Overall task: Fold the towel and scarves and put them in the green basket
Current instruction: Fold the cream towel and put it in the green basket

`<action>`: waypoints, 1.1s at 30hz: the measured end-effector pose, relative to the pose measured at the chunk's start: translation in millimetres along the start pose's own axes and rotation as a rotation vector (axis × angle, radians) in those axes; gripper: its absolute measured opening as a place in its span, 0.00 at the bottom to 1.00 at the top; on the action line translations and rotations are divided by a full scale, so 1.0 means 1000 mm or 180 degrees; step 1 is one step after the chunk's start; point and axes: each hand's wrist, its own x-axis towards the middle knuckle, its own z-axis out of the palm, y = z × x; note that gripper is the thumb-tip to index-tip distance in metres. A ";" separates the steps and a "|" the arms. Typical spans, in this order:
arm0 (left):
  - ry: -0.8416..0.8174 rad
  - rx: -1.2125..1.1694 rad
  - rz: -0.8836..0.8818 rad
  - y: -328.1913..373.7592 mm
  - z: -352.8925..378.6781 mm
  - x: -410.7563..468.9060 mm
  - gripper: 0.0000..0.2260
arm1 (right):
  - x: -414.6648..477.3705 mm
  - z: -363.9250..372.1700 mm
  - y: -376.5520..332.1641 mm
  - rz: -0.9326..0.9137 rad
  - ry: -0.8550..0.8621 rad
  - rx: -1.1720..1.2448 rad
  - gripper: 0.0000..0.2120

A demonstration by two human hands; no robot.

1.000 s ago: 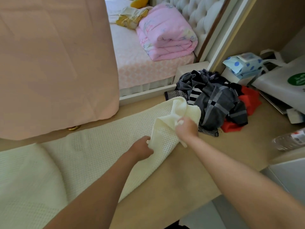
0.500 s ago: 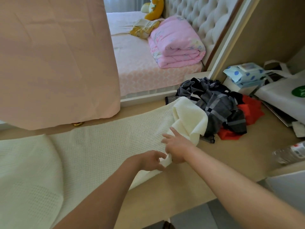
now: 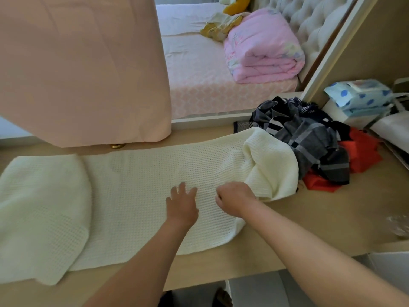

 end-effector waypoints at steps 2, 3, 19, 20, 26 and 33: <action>-0.0707 0.0109 -0.0060 -0.013 0.006 -0.001 0.38 | 0.012 0.012 -0.009 -0.0195 0.0089 -0.0028 0.15; -0.0915 0.0183 0.0072 -0.017 0.008 -0.002 0.40 | 0.015 0.018 -0.011 -0.0094 -0.0171 -0.0032 0.23; 0.0363 -0.1095 -0.0020 -0.137 -0.055 -0.012 0.16 | 0.079 -0.020 -0.138 -0.0146 -0.0188 0.0119 0.25; 0.0432 -0.1086 -0.0116 -0.155 -0.062 -0.012 0.16 | 0.087 -0.022 -0.156 -0.0296 -0.0193 0.0219 0.25; 0.0703 -0.0841 -0.0680 -0.284 -0.095 -0.027 0.19 | 0.132 -0.025 -0.280 -0.0558 -0.0113 0.0667 0.25; 0.0435 -0.0366 -0.0967 -0.442 -0.098 -0.040 0.30 | 0.178 -0.013 -0.424 -0.0456 0.0084 0.0617 0.39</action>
